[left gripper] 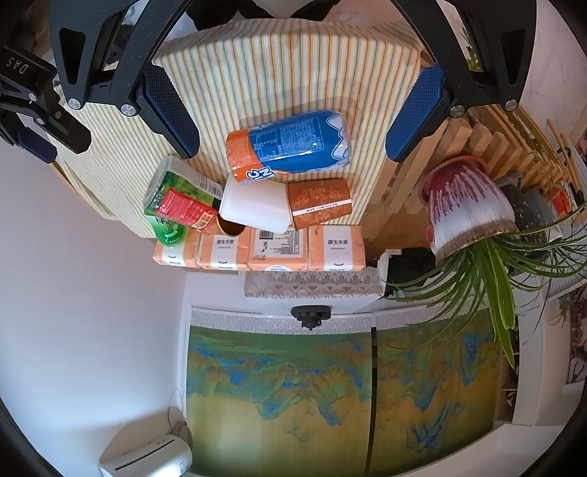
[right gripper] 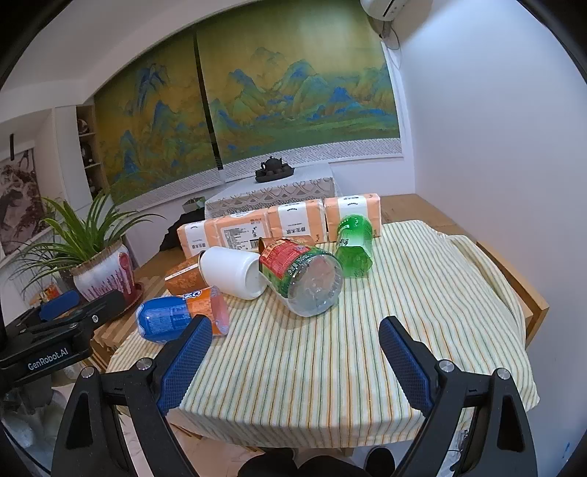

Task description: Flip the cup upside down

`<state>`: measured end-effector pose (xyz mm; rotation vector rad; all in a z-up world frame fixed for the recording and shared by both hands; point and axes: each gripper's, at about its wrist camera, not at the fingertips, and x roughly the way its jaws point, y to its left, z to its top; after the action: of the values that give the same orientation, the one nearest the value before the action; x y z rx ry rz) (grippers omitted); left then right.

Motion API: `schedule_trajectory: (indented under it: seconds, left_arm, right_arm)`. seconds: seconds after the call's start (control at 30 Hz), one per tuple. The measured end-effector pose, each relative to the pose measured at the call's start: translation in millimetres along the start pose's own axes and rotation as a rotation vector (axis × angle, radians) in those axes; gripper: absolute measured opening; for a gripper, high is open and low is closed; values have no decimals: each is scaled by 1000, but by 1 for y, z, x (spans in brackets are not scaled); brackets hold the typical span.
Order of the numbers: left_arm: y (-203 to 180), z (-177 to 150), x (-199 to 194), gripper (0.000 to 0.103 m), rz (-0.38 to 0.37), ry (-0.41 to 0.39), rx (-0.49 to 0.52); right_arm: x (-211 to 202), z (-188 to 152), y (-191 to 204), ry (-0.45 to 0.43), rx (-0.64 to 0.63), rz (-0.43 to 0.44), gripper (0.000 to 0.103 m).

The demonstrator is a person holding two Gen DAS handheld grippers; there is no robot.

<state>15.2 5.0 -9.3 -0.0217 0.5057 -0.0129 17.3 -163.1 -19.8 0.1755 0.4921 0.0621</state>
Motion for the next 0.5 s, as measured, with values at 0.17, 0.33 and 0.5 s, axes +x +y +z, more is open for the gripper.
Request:
schedule_trajectory:
  seconds: [0.17,0.33,0.5]
  left_arm:
    - [-1,-1,7,103,-5,13,9]
    - [-2,-2,16,103,-5,31,12]
    - [3,-3,22,103,4,42,3]
  right_arm:
    - [7,0,-5,16,11,-5,90]
    - [19,11,-19,25,32,-21,90]
    - [40,32,-35,59,47,-29,90]
